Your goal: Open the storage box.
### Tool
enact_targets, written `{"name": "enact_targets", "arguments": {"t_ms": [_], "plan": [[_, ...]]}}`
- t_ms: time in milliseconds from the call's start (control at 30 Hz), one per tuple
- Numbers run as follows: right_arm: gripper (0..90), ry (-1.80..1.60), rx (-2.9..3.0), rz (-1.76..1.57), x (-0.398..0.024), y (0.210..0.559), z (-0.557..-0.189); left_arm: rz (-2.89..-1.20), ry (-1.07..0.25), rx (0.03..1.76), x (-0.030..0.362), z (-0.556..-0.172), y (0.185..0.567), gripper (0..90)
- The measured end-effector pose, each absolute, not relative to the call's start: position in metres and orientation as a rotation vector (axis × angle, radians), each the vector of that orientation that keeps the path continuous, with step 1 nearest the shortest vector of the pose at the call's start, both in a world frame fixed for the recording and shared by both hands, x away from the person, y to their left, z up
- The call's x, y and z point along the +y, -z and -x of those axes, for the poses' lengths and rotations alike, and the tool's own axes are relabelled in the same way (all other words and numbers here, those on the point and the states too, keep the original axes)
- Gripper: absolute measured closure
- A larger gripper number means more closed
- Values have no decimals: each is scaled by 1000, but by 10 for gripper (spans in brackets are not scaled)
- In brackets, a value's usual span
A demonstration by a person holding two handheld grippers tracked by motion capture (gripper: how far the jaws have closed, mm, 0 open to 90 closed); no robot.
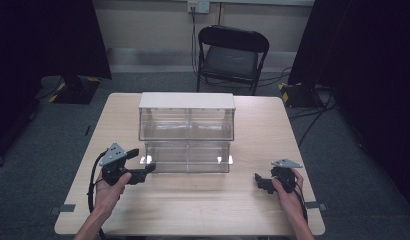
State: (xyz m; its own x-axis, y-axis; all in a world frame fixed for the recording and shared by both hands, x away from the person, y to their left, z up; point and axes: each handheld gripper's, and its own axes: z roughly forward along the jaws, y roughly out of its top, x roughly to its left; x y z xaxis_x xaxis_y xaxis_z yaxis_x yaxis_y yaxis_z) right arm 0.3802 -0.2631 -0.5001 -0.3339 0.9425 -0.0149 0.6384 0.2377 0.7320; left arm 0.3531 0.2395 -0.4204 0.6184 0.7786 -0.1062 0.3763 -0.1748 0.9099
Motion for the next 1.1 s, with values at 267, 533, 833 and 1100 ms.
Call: {"name": "enact_targets", "arguments": {"t_ms": [267,533,833,1100], "plan": [[112,-883,2058,-1445,-263,500,-380,-1783,-477,935,238,-354,418,157],[112,-883,2058,-1444,-263,500,-380,-1774,-477,932,237,-356,414,158],[112,-883,2058,-1444,-263,500,-380,-1762,-480,932,236,-356,410,159],[112,-883,2059,-1443,-263,500,-380,-1760,-483,929,234,-358,409,157]]}}
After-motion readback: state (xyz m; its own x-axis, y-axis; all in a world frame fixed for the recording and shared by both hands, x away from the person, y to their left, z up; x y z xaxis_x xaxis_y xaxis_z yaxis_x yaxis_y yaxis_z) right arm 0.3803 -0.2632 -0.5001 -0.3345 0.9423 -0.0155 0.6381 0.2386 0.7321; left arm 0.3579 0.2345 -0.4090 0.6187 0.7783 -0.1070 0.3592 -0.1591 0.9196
